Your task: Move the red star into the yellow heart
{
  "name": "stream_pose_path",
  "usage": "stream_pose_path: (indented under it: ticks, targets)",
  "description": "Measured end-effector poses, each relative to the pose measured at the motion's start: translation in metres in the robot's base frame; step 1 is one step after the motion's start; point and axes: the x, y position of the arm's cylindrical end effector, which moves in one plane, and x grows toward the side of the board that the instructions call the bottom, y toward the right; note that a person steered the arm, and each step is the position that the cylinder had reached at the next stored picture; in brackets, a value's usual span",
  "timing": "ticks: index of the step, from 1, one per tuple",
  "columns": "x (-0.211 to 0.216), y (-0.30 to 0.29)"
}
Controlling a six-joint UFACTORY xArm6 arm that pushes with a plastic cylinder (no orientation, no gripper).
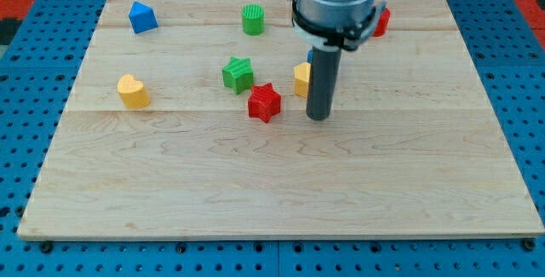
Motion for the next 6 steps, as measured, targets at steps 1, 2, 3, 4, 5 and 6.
stream_pose_path:
  ticks: [1,2,3,4,5,6]
  targets:
    - [-0.005,-0.086]
    - [-0.002,-0.177]
    - [0.016,-0.179]
    - [0.024,-0.229]
    - [0.021,-0.296]
    - [0.012,-0.306]
